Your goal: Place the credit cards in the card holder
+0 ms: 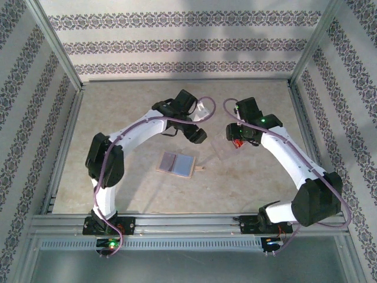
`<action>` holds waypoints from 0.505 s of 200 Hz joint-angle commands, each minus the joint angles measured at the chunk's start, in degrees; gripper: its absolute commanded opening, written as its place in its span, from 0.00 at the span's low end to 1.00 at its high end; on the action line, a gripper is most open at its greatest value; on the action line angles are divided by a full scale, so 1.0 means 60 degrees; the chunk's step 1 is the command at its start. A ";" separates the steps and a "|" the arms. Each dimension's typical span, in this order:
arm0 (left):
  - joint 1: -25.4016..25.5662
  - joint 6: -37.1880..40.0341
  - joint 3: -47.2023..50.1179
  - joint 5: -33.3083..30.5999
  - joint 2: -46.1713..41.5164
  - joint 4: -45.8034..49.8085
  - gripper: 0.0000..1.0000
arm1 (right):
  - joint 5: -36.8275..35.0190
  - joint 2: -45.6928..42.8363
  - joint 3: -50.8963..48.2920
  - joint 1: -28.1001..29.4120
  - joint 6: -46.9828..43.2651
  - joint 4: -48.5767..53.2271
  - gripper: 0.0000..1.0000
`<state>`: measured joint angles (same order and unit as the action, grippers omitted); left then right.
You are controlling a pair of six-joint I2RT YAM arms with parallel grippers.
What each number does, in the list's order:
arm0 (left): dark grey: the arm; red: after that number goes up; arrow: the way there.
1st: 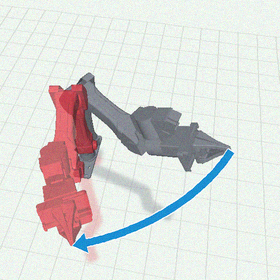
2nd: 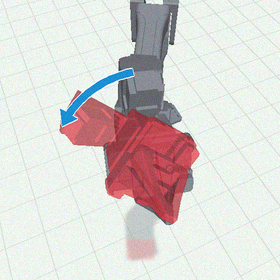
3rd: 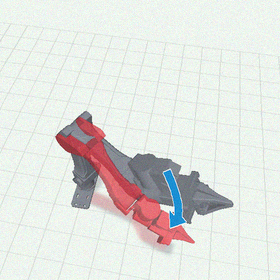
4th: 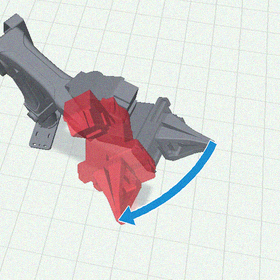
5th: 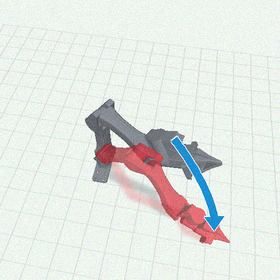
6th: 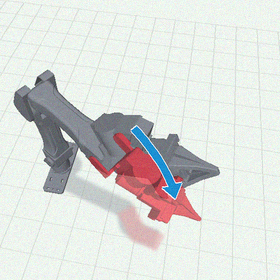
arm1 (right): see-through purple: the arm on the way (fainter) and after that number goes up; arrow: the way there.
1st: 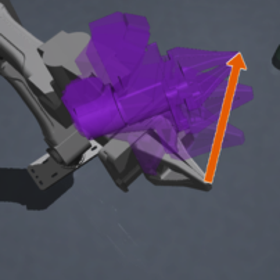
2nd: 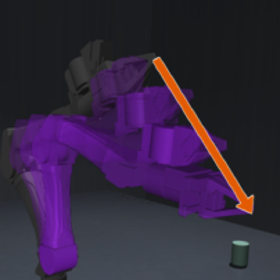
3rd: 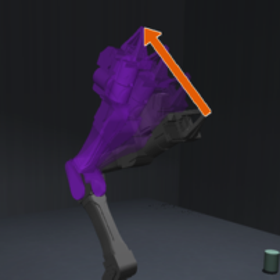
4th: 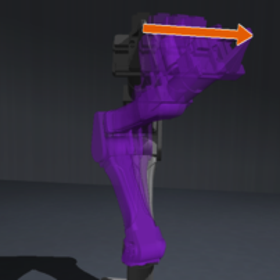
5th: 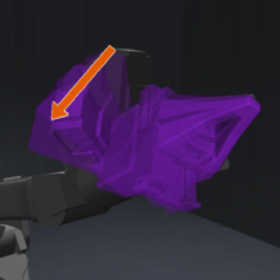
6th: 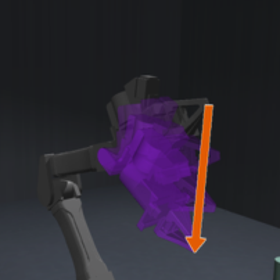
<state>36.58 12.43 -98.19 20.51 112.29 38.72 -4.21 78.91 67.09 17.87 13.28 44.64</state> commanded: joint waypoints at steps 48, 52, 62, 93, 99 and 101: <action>0.0755 -0.0373 -0.2559 -0.0030 0.2290 0.0797 0.81 | -0.0175 0.1028 0.0715 -0.0778 -0.1747 0.0558 0.64; 0.0780 -0.0372 -0.2610 -0.0033 0.2369 0.0780 0.81 | -0.0156 0.1087 0.0727 -0.0802 -0.1792 0.0562 0.64; 0.0817 -0.0356 -0.2722 -0.0011 0.2553 0.0783 0.83 | -0.0134 0.1234 0.0763 -0.0852 -0.1918 0.0556 0.66; 0.0846 -0.0561 -0.3245 0.0013 0.3182 0.0900 0.87 | -0.0153 0.1632 0.0803 -0.0964 -0.2017 0.0472 0.67; 0.0854 -0.0553 -0.3310 0.0017 0.3281 0.0920 0.86 | -0.0134 0.1691 0.0788 -0.0980 -0.2018 0.0457 0.67; 0.0860 -0.0531 -0.3326 0.0011 0.3296 0.0927 0.86 | -0.0123 0.1706 0.0786 -0.0977 -0.2021 0.0445 0.67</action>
<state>41.04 10.24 -115.15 20.34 129.97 41.43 -4.69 87.94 70.26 12.82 2.74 46.50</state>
